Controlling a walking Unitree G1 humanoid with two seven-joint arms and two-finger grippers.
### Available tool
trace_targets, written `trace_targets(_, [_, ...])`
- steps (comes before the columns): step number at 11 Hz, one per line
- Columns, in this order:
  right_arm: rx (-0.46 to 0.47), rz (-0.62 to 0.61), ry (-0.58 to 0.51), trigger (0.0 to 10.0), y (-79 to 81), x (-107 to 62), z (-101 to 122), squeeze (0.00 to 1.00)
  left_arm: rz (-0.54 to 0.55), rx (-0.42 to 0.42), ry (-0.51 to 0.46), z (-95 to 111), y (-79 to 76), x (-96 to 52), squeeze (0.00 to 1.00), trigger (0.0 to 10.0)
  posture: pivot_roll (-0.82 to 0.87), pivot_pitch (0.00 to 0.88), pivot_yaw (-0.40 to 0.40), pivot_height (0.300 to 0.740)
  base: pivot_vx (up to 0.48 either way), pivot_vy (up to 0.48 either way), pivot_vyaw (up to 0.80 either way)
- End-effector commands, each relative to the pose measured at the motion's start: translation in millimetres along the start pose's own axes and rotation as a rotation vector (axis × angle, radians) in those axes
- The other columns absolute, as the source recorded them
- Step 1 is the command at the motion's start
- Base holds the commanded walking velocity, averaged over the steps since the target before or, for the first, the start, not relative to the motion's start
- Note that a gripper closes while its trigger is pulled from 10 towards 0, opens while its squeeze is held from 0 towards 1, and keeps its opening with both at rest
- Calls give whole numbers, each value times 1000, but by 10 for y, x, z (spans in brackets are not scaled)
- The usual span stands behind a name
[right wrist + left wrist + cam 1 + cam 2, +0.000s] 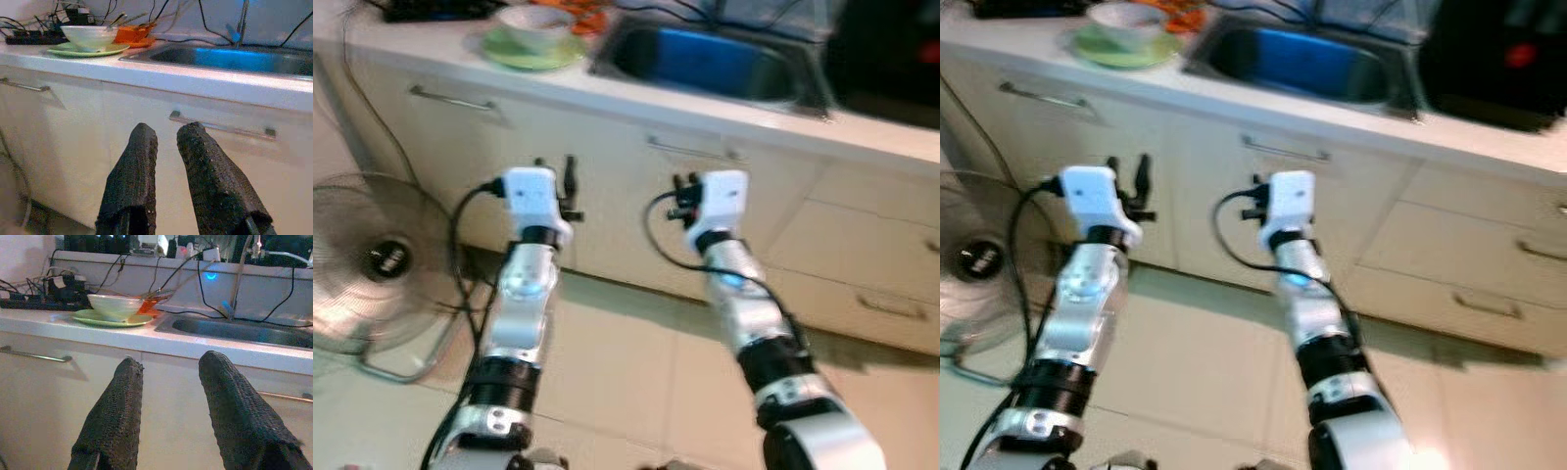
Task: Kitchen organization
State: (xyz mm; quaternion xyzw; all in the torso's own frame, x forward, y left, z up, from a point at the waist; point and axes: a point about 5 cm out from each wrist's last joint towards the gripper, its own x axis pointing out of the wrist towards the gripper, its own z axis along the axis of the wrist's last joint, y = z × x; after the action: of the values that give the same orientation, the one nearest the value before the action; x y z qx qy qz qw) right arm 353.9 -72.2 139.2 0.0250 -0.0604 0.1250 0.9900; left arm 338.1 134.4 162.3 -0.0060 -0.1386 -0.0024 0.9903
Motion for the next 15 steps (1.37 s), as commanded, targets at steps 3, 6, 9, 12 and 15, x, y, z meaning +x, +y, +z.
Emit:
trace_targets(3, [26,17,-16,10000,35,-13,6,0,-18,-2,-2,8,-8,-6,0,10000,61,75,-69,740,0,0,-177])
trace_targets(6, [19,17,-23,10000,28,-34,2,0,-10,5,-10,22,11,-2,0,10000,54,77,-62,740,86,0,0])
trace_targets(9, [42,21,-39,10000,28,-33,23,0,-21,13,-10,20,-4,3,0,10000,50,67,-59,740,282,0,0])
trace_targets(12, [37,24,-64,10000,20,-24,68,0,-29,23,-29,44,-23,8,0,10000,46,50,-57,740,329,0,-267])
trace_targets(15, [40,39,-77,10000,53,-27,80,0,-37,32,-42,59,-41,9,0,10000,48,39,-56,740,285,0,0])
